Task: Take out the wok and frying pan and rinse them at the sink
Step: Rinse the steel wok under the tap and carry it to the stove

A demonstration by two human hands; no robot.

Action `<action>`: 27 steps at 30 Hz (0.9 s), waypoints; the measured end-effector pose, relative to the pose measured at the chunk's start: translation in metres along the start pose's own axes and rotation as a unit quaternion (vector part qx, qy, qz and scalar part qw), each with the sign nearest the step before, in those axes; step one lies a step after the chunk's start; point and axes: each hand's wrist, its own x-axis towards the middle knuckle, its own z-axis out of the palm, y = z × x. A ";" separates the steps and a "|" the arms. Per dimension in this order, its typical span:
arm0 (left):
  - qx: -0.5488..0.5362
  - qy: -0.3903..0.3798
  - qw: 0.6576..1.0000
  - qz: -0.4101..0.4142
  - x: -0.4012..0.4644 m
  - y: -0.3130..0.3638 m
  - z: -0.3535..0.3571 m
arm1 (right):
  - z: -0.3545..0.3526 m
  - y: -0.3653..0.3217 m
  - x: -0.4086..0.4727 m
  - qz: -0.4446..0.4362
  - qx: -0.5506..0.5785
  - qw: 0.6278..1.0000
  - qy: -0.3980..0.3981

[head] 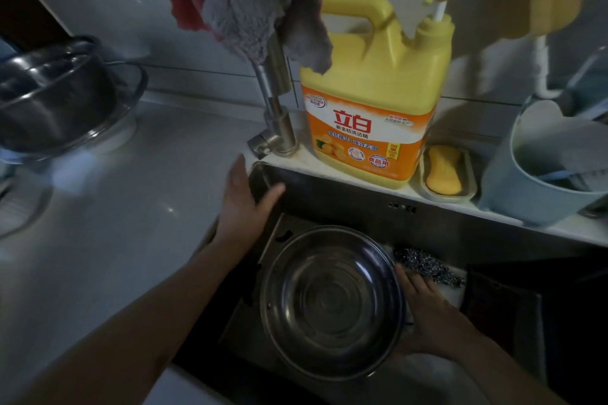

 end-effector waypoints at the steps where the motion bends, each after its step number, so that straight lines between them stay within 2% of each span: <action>1: -0.027 0.023 0.999 -0.035 0.013 0.006 -0.001 | 0.001 0.000 0.000 0.000 -0.002 1.000 0.000; 4: -0.049 0.020 0.992 -0.110 0.042 0.032 -0.002 | 0.004 -0.001 -0.001 0.003 0.007 1.000 0.006; 10: -0.064 0.038 0.980 -0.187 0.065 0.041 0.009 | 0.006 0.001 -0.001 0.000 0.017 1.000 0.009; 16: -0.063 0.055 0.983 -0.166 0.062 0.039 0.012 | 0.008 0.004 0.001 0.000 0.018 1.000 0.006; 27: -0.065 0.037 0.987 -0.143 0.065 0.029 0.010 | 0.014 0.008 0.003 0.005 0.013 1.000 0.006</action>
